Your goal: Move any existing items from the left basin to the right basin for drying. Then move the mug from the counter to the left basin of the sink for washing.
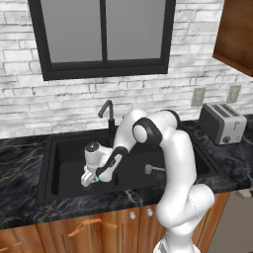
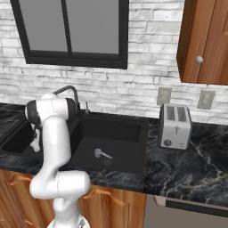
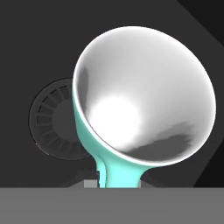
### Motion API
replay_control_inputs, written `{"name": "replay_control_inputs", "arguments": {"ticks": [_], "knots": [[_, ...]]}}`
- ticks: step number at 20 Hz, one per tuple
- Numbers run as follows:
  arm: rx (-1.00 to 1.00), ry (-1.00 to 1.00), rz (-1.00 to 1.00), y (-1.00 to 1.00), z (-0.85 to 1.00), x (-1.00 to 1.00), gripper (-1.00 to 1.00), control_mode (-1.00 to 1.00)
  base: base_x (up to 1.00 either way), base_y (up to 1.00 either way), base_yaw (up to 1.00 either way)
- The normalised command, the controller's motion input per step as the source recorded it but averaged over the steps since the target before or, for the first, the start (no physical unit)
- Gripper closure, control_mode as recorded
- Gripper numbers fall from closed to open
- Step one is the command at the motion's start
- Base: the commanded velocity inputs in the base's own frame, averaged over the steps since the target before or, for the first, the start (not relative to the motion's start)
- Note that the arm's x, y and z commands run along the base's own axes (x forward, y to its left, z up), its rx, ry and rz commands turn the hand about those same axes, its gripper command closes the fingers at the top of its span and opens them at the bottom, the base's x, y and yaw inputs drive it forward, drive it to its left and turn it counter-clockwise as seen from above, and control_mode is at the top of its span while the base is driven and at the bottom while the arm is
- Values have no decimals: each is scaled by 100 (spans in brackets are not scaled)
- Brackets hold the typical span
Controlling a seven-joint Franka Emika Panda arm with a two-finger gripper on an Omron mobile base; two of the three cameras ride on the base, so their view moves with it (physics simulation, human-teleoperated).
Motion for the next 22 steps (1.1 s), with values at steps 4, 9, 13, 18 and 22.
{"name": "replay_control_inputs", "arguments": {"ticks": [4,9,13,18,22], "knots": [[0,0,0,0,-6,12,100,-100,0,0,0],[0,0,0,0,-8,13,-100,-100,0,0,0],[0,0,0,0,-7,14,-100,-100,0,0,0],[1,0,0,0,0,9,-100,-100,0,0,0],[6,0,-1,-7,25,0,-100,-100,0,0,0]]}}
